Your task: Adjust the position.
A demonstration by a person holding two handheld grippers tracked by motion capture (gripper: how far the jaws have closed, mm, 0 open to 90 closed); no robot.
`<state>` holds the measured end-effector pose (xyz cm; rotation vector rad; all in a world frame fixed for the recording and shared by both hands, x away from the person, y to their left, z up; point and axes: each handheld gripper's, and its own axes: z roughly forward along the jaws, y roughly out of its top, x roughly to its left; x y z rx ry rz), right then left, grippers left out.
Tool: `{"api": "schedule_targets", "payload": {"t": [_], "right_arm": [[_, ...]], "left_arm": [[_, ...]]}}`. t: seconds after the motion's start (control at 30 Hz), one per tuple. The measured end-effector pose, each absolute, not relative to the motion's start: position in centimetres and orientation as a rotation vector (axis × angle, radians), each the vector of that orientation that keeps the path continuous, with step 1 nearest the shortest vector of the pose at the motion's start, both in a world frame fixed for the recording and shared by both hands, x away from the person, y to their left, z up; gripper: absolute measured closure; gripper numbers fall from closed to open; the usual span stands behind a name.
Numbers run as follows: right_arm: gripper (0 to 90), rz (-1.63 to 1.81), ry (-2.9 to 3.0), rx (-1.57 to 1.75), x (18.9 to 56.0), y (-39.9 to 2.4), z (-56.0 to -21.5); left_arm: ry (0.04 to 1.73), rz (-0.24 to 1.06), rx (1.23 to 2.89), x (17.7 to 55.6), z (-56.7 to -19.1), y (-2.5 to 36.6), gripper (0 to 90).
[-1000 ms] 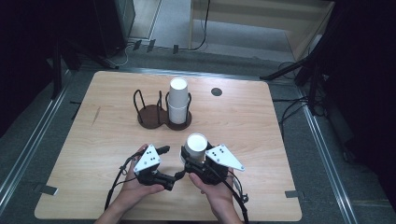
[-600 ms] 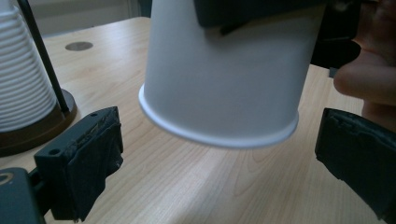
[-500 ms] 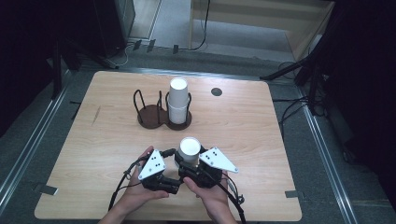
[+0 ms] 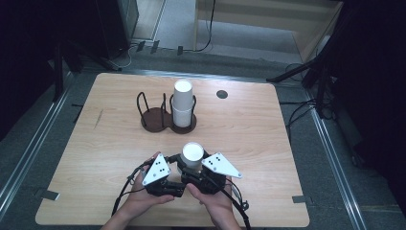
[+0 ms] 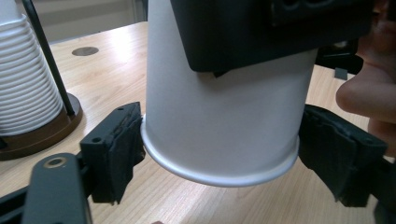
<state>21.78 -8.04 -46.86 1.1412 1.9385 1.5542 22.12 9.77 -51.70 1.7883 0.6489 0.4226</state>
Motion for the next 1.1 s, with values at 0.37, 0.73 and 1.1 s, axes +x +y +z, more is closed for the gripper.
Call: {"api": "schedule_targets", "payload": {"t": [0.37, 0.73, 1.1], "right_arm": [[15.9, 1.559, 1.942, 1.124, 21.9, -7.9, -46.8], [13.8, 1.633, 1.971, 1.213, 22.5, -8.5, -46.9], [18.1, 1.558, 1.987, 1.259, 22.5, -8.5, -47.1]], "left_arm": [[0.661, 0.45, 1.748, 22.1, -51.5, 10.3, 26.3], [0.657, 0.482, 1.699, 22.0, -51.2, 10.1, 27.2], [0.639, 0.542, 1.727, 21.7, -51.3, 9.6, 24.7]]}}
